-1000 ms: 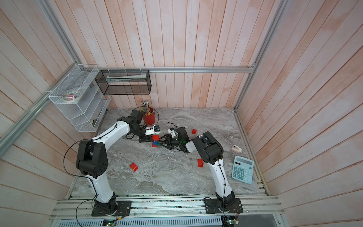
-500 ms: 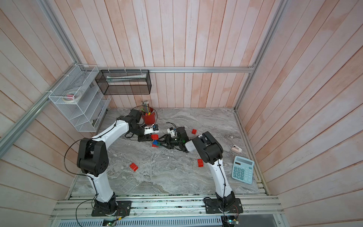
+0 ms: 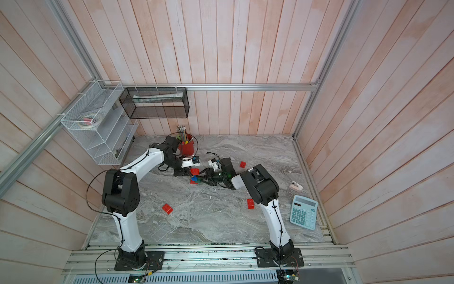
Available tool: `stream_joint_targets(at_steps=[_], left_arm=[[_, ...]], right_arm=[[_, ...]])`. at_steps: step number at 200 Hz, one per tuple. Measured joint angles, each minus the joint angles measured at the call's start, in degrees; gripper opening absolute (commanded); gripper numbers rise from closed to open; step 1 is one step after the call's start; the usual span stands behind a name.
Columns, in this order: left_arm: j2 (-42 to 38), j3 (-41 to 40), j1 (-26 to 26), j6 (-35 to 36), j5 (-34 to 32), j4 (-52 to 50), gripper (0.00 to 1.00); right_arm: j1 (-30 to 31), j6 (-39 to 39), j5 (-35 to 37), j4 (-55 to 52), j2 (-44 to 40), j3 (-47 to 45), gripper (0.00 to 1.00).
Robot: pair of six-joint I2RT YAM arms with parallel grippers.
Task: Assemble the letter s with lego
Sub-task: Assemble the lego brick with the lego brick.
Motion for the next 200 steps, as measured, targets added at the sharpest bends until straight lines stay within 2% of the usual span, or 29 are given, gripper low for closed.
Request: stream_joint_targets(at_steps=[112,200], left_arm=[[2.78,2.45,0.85,3.34,2.27,-3.26,0.38],[3.43,2.45,1.18,4.9,4.33,-3.45,0.34]], right_arm=[[-0.26,-1.42,-0.57,-0.76,0.0,0.22,0.6],[-0.42,-1.6,-0.98,-0.81,0.0,0.22,0.59]])
